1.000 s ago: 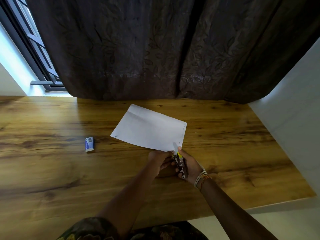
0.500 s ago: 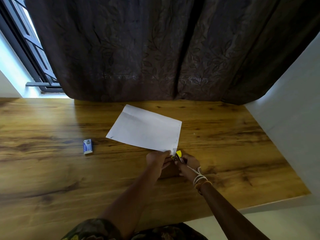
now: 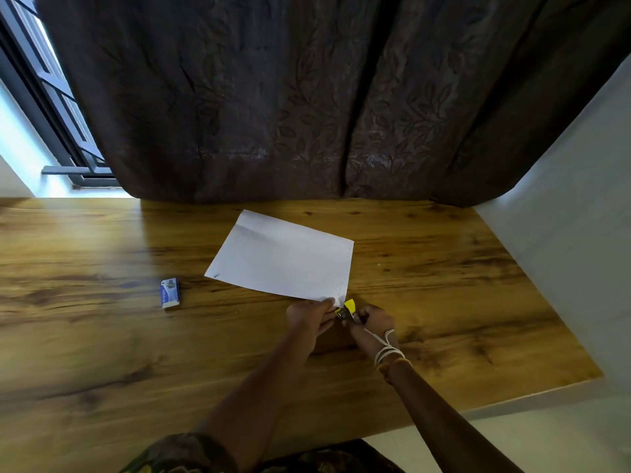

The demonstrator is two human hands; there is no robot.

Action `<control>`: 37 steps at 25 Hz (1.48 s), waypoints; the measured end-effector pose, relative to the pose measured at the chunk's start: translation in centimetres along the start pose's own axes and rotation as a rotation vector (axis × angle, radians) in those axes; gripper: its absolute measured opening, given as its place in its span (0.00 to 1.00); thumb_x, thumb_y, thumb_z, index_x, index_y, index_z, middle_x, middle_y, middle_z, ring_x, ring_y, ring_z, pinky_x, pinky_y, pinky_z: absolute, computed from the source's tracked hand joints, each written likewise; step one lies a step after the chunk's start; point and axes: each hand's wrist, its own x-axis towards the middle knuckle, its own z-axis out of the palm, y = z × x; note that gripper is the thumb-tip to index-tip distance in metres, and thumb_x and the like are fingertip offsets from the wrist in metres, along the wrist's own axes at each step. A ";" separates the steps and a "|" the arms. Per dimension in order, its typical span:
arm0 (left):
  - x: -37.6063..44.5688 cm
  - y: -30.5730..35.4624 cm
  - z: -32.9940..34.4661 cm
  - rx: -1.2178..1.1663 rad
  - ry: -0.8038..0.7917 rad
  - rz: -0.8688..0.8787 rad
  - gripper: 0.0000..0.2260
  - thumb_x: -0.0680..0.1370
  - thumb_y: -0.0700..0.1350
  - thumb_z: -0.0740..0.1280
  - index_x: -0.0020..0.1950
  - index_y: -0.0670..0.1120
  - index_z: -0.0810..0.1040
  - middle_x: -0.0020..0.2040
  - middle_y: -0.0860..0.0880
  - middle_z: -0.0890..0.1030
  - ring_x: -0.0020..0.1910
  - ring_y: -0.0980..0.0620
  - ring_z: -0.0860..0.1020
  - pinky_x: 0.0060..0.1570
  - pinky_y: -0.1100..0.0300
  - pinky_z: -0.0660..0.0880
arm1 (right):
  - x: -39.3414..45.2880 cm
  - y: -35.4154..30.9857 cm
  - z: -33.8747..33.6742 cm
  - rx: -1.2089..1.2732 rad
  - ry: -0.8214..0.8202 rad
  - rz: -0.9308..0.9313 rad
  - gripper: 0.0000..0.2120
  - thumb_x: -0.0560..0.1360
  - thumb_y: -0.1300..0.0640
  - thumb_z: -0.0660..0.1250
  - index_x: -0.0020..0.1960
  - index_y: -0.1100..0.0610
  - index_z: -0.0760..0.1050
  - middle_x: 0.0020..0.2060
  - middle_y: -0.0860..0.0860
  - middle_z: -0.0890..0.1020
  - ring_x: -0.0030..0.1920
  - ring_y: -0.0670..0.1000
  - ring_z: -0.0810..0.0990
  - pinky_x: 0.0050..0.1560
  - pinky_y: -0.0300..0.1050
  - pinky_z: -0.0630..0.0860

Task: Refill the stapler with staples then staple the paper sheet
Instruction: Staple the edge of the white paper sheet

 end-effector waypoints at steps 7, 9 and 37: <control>0.3 -0.3 -0.3 0.055 0.010 0.043 0.15 0.69 0.34 0.76 0.53 0.41 0.78 0.47 0.42 0.85 0.40 0.50 0.85 0.36 0.57 0.83 | 0.1 0.1 -0.4 0.174 0.043 0.025 0.03 0.66 0.54 0.73 0.36 0.51 0.79 0.30 0.46 0.80 0.33 0.47 0.77 0.30 0.37 0.68; 0.4 -0.4 -0.4 0.046 -0.002 0.051 0.13 0.69 0.34 0.76 0.50 0.42 0.78 0.45 0.43 0.85 0.39 0.51 0.85 0.34 0.58 0.82 | 0.1 0.2 -0.5 0.182 0.048 -0.010 0.03 0.67 0.55 0.73 0.37 0.52 0.80 0.32 0.48 0.82 0.35 0.49 0.78 0.33 0.39 0.70; 0.9 0.0 -0.9 -0.052 -0.126 -0.049 0.15 0.69 0.38 0.77 0.54 0.39 0.80 0.43 0.43 0.86 0.42 0.48 0.86 0.39 0.55 0.82 | 0.7 -1.7 0.8 0.717 -0.228 0.423 0.21 0.71 0.39 0.68 0.41 0.57 0.82 0.36 0.52 0.84 0.38 0.49 0.80 0.39 0.43 0.77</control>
